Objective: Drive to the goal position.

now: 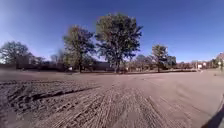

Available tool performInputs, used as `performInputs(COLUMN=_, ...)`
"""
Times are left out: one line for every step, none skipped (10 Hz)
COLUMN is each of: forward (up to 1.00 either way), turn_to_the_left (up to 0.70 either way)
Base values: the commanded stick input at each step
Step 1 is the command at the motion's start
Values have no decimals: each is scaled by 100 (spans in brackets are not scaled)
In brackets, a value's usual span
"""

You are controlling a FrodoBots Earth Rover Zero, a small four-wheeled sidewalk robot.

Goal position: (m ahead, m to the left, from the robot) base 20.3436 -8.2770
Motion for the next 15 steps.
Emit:
performInputs(forward=50, turn_to_the_left=0)
performInputs(forward=50, turn_to_the_left=0)
performInputs(forward=50, turn_to_the_left=0)
performInputs(forward=50, turn_to_the_left=0)
performInputs(forward=50, turn_to_the_left=0)
performInputs(forward=50, turn_to_the_left=-1)
performInputs(forward=50, turn_to_the_left=-12)
performInputs(forward=50, turn_to_the_left=-22)
performInputs(forward=50, turn_to_the_left=-33)
performInputs(forward=50, turn_to_the_left=-44)
performInputs(forward=50, turn_to_the_left=-11)
performInputs(forward=50, turn_to_the_left=-3)
performInputs(forward=50, turn_to_the_left=0)
performInputs(forward=50, turn_to_the_left=0)
performInputs(forward=50, turn_to_the_left=0)
